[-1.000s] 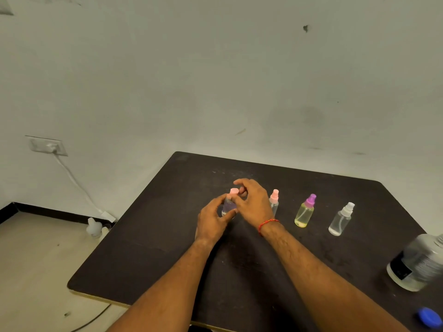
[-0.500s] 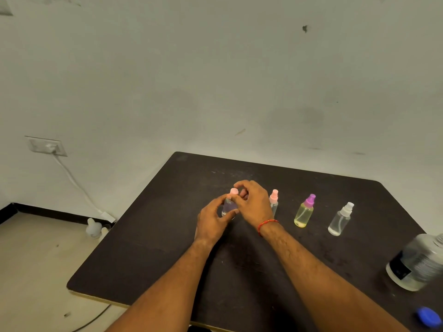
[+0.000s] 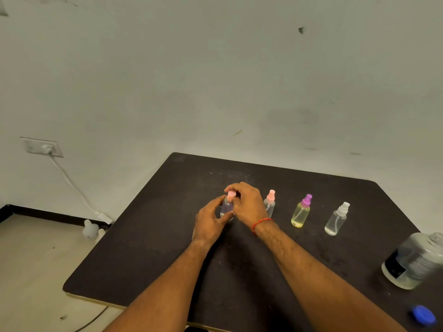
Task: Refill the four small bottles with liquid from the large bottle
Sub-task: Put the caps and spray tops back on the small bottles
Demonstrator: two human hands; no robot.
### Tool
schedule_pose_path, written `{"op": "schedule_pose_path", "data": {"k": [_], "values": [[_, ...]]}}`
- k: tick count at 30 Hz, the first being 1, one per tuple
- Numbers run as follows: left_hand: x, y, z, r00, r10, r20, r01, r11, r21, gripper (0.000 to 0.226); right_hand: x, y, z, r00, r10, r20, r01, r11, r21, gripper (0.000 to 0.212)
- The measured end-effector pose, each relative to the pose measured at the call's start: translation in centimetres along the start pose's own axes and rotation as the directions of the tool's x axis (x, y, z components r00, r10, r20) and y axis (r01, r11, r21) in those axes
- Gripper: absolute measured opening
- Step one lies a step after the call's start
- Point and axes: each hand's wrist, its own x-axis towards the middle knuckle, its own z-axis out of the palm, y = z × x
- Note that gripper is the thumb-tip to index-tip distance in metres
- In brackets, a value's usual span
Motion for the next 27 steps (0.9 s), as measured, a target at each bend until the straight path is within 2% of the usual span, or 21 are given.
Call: {"op": "schedule_pose_path", "data": {"k": [8,21,27], "values": [[-0.4,0.7,0.0,1.000,0.003,0.012,-0.003,1.000,-0.016,0.040,-0.4,-0.6,0.2,0.998,0.034,-0.050,-0.037,0.998,-0.046,0.016],[-0.7,0.9,0.1,1.000,-0.022,0.009,0.023,0.997,-0.078,0.030,-0.9,-1.9,1.2,0.979,0.115,-0.170,-0.130,0.988,-0.082,0.015],[-1.1,1.3,-0.1,0.999,-0.042,0.017,0.044,0.992,-0.120,0.045,-1.0,-2.4,1.9,0.969,0.148,-0.197,-0.167,0.983,-0.082,0.014]]}}
